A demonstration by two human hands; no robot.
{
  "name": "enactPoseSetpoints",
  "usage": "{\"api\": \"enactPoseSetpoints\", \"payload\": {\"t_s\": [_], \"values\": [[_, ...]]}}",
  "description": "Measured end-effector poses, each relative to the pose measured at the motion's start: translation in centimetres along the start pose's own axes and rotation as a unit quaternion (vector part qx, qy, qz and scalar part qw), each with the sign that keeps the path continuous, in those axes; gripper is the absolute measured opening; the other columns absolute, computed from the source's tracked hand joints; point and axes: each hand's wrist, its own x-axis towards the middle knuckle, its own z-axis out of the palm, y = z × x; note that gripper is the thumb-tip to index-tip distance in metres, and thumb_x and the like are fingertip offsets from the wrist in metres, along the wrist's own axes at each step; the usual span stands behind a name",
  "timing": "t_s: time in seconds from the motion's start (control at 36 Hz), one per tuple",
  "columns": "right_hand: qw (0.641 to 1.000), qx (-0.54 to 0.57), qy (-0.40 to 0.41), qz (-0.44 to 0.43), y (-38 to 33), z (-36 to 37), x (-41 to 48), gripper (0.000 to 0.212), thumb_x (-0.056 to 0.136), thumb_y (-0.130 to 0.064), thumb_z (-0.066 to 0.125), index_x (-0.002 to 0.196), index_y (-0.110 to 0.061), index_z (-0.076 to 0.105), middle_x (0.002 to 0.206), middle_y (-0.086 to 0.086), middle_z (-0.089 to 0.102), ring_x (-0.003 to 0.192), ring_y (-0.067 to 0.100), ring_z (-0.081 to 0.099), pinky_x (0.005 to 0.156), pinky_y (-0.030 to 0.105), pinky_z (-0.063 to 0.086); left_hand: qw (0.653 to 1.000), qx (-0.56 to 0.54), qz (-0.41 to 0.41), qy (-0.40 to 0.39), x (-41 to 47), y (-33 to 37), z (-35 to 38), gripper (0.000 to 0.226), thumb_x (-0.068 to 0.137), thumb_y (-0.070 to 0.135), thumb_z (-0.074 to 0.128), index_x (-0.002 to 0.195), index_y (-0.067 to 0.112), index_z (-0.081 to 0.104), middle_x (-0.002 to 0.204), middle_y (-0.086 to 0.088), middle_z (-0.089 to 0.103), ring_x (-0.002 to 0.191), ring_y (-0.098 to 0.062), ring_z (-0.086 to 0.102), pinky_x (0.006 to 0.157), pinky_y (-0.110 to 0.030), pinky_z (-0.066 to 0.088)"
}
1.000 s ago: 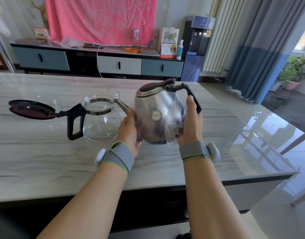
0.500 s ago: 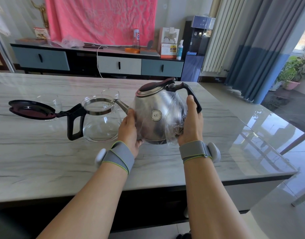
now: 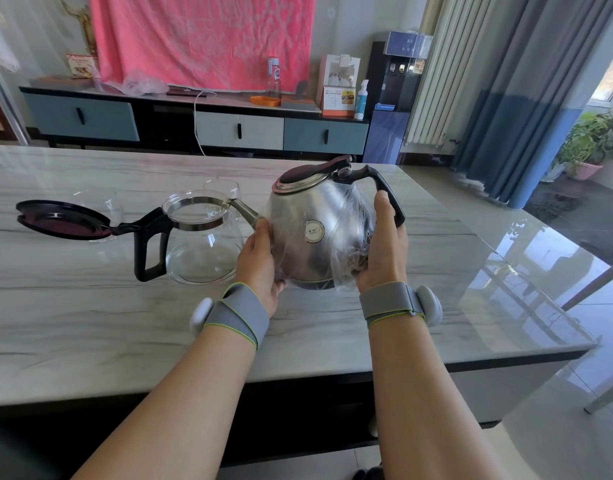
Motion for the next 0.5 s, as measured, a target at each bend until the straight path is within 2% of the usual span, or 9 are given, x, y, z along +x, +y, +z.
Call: {"api": "enactPoseSetpoints", "payload": {"t_s": [0.11, 0.25, 0.33, 0.42, 0.5], "values": [[1.0, -0.007, 0.0, 0.002, 0.07, -0.15, 0.05, 0.056, 0.087, -0.055, 0.073, 0.119, -0.013, 0.055, 0.111, 0.006, 0.07, 0.129, 0.038, 0.061, 0.108, 0.059, 0.054, 1.0, -0.001, -0.004, 0.003, -0.1, 0.1, 0.02, 0.032, 0.099, 0.058, 0.048, 0.116, 0.035, 0.062, 0.121, 0.004, 0.067, 0.108, -0.021, 0.064, 0.097, -0.053, 0.052], [1.0, -0.007, -0.004, 0.004, -0.07, -0.06, -0.16, 0.062, 0.076, -0.059, 0.072, 0.114, -0.012, 0.059, 0.129, 0.014, 0.069, 0.128, 0.037, 0.062, 0.108, 0.058, 0.054, 1.0, -0.005, -0.002, 0.0, -0.18, 0.1, 0.03, 0.032, 0.1, 0.057, 0.048, 0.118, 0.034, 0.061, 0.115, 0.005, 0.067, 0.101, -0.019, 0.064, 0.091, -0.049, 0.055], [1.0, -0.015, -0.012, 0.008, -0.12, -0.06, 0.1, 0.042, 0.074, -0.061, 0.072, 0.098, -0.028, 0.064, 0.116, 0.001, 0.071, 0.124, 0.033, 0.066, 0.108, 0.055, 0.055, 1.0, -0.003, -0.002, 0.0, -0.15, 0.06, 0.01, 0.033, 0.1, 0.057, 0.048, 0.119, 0.034, 0.061, 0.117, 0.004, 0.067, 0.103, -0.02, 0.064, 0.091, -0.049, 0.055], [1.0, -0.016, -0.013, 0.004, 0.04, -0.21, 0.37, 0.03, 0.085, -0.058, 0.074, 0.099, -0.033, 0.063, 0.116, -0.002, 0.069, 0.122, 0.027, 0.066, 0.11, 0.053, 0.054, 1.0, -0.005, -0.002, -0.001, -0.12, 0.04, -0.03, 0.028, 0.1, 0.056, 0.048, 0.11, 0.034, 0.063, 0.117, 0.004, 0.068, 0.103, -0.019, 0.064, 0.093, -0.05, 0.054], [1.0, -0.02, -0.017, 0.004, 0.07, -0.18, 0.3, 0.033, 0.08, -0.059, 0.073, 0.099, -0.034, 0.064, 0.116, -0.003, 0.069, 0.122, 0.026, 0.066, 0.11, 0.052, 0.053, 1.0, -0.005, 0.001, -0.004, -0.01, 0.0, -0.03, 0.028, 0.1, 0.056, 0.048, 0.105, 0.033, 0.063, 0.115, 0.004, 0.068, 0.102, -0.019, 0.065, 0.088, -0.047, 0.056]]}}
